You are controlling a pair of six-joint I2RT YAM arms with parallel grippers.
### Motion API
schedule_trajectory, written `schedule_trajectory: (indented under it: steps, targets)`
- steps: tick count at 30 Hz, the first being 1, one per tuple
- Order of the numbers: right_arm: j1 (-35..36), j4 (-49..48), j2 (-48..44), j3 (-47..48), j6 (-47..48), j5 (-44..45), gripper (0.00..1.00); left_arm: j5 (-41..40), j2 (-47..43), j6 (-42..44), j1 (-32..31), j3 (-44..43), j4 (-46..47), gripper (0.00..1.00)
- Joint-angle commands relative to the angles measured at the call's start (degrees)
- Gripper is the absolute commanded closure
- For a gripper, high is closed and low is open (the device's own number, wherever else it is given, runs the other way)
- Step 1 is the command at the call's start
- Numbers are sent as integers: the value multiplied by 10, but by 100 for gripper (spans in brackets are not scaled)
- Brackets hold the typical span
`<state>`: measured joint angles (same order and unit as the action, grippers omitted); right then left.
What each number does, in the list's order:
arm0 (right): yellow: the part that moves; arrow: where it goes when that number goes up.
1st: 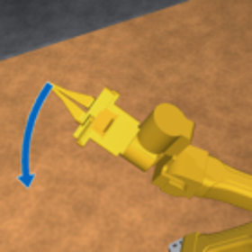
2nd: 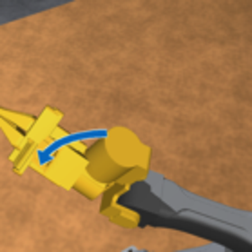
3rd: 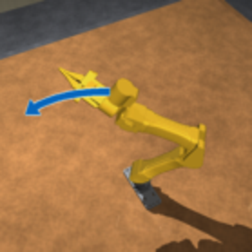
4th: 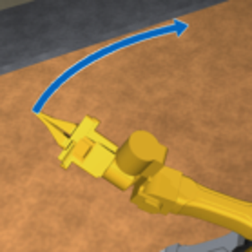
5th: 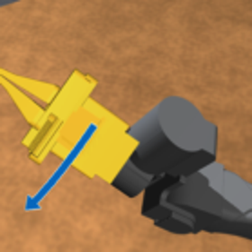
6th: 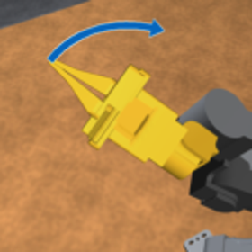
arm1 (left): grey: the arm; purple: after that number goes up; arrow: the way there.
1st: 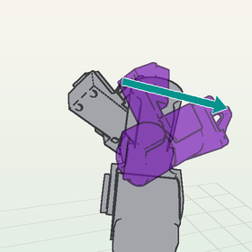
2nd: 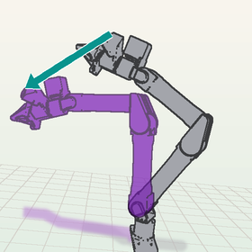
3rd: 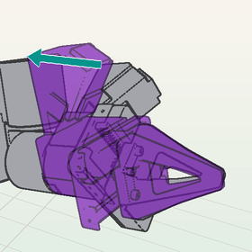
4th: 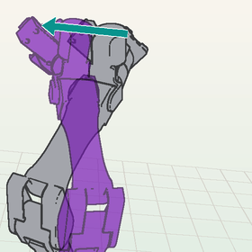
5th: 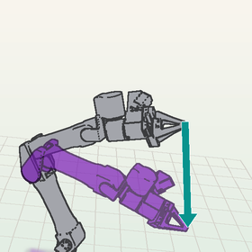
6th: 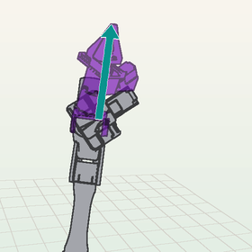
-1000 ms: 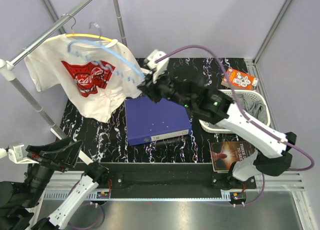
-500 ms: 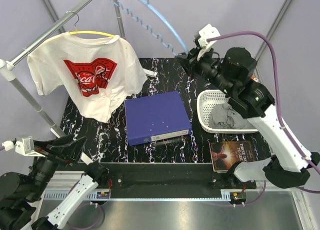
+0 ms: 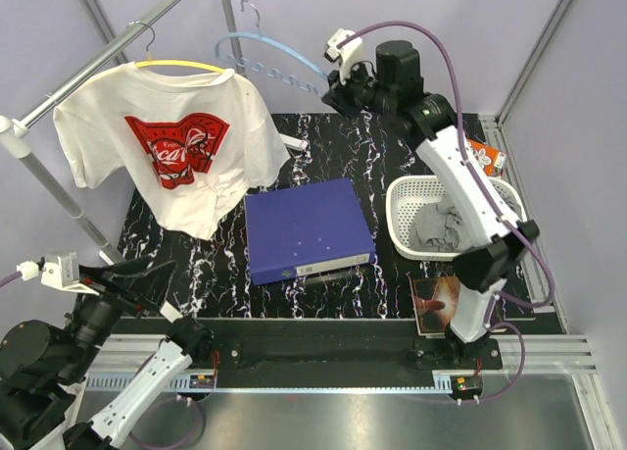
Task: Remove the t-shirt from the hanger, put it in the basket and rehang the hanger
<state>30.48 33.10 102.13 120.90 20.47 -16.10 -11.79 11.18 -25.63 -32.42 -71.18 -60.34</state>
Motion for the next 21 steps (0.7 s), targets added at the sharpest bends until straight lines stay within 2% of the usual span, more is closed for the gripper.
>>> schedule_trajectory:
  steps: [1,8,10,15,21]
  targets:
    - [2,-8,69,156,13,-103,100,7,11,8,-3,-4,21,29]
    - [2,-12,268,432,-74,-136,100,12,6,-6,-3,-13,17,29]
    - [3,-35,284,446,-88,-139,100,12,5,-6,-3,-18,14,29]
    - [2,-151,265,356,-140,-162,100,11,5,-11,-4,-20,9,30]
    - [11,-195,318,410,-181,-171,100,14,5,-16,-3,-16,9,29]
